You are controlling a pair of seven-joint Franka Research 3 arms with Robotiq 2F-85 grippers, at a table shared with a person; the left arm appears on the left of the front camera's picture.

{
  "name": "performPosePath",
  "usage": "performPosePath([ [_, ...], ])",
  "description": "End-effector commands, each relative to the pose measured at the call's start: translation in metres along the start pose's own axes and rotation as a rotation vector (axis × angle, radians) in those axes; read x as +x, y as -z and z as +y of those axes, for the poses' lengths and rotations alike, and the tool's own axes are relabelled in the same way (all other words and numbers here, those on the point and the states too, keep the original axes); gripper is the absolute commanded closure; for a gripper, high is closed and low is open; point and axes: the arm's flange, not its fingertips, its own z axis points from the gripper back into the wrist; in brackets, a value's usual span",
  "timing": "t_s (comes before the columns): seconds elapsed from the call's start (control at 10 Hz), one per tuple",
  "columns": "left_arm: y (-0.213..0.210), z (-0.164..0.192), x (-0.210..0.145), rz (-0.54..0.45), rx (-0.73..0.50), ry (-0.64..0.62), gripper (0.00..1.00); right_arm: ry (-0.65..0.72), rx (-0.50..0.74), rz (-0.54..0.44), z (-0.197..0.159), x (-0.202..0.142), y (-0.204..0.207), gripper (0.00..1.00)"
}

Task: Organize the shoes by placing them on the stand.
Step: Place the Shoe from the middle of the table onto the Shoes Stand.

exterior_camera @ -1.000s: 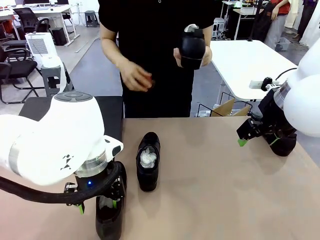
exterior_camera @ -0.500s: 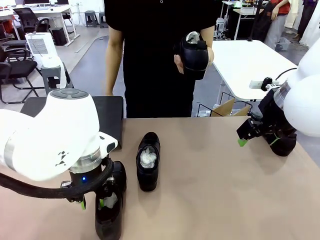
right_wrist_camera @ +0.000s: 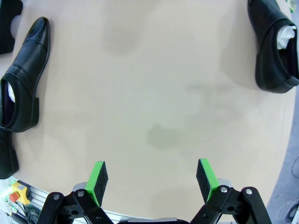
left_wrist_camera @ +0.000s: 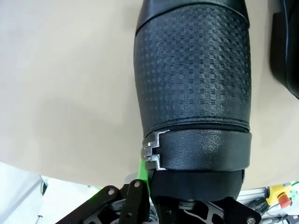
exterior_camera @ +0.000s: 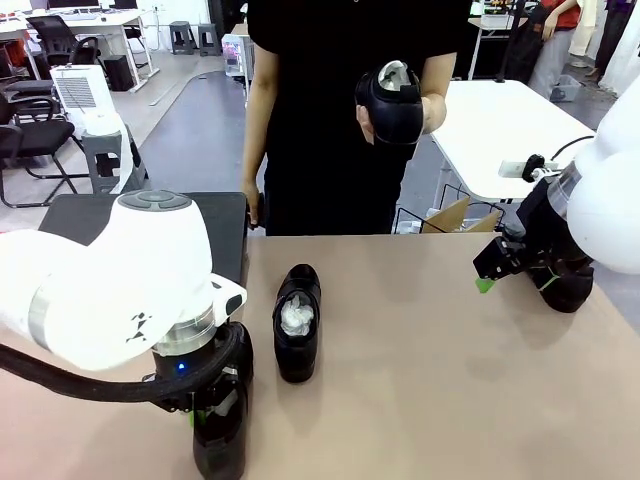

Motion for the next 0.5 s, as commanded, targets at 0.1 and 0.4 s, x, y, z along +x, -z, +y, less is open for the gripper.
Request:
performPosePath([
  [0.1,0.074,0.121,-0.120,-0.052,-0.080,-0.031,1.00,-0.006,0.000,-0.001,-0.003,0.001,-0.001,0.00],
  [0.4,0.004,0.151,-0.115,-0.058,-0.156,0.057,1.00,-0.006,0.000,-0.001,-0.003,0.001,-0.001,0.00],
])
